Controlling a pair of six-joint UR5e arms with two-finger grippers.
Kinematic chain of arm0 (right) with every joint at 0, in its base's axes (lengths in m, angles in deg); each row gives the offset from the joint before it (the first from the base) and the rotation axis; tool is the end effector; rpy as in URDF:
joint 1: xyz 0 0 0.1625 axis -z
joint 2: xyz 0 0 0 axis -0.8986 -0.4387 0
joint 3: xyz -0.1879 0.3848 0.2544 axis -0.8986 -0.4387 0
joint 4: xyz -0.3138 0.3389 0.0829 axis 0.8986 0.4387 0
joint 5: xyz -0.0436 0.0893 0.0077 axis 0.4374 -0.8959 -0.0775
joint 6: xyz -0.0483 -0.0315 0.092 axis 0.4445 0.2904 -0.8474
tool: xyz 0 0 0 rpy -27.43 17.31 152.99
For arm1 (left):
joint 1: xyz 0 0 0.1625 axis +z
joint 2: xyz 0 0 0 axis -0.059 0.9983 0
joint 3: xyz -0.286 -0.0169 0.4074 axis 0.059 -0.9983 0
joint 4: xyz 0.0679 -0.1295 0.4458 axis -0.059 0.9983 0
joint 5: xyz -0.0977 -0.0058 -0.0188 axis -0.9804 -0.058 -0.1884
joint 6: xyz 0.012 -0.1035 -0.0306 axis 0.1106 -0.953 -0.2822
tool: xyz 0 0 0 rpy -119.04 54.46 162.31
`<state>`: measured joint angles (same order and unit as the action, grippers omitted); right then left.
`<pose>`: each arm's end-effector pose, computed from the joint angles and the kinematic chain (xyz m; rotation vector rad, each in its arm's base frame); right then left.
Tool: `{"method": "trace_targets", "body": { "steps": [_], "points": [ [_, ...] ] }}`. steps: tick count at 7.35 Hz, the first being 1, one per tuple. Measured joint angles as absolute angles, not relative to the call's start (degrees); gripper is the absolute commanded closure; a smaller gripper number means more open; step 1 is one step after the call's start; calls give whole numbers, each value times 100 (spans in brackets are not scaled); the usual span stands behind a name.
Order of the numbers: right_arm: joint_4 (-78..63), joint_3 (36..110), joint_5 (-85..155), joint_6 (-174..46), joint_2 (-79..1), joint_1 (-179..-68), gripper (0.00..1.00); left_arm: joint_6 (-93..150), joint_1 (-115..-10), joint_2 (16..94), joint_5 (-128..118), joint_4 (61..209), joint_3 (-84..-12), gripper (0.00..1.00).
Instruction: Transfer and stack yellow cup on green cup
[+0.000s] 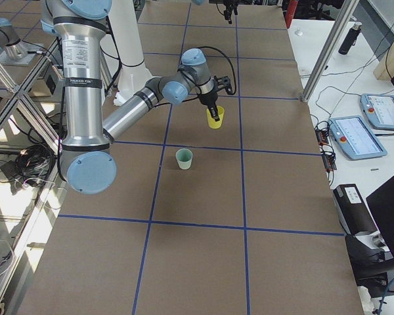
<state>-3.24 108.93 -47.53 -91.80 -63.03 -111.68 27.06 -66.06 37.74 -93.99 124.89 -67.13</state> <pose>-0.2456 -0.4243 0.4038 0.3852 -0.7209 -0.0744 0.1817 -0.5586 0.5040 0.4964 0.5734 0.3064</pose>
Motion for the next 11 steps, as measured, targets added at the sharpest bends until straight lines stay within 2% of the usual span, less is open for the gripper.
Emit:
{"method": "trace_targets", "body": {
  "steps": [2,3,11],
  "points": [
    [-1018,10943,-5093,-9090,-7332,-11176,100,3501,-7251,3615,-9765,12433,-6501,0],
    [-1212,10895,-5225,-9086,-7590,-11177,100,3623,-7362,3599,-9877,12439,-6431,0],
    [-1332,10539,-5649,-9086,-7874,-11162,100,3690,-7478,3627,-9949,12466,-6240,0]
  ]
}}
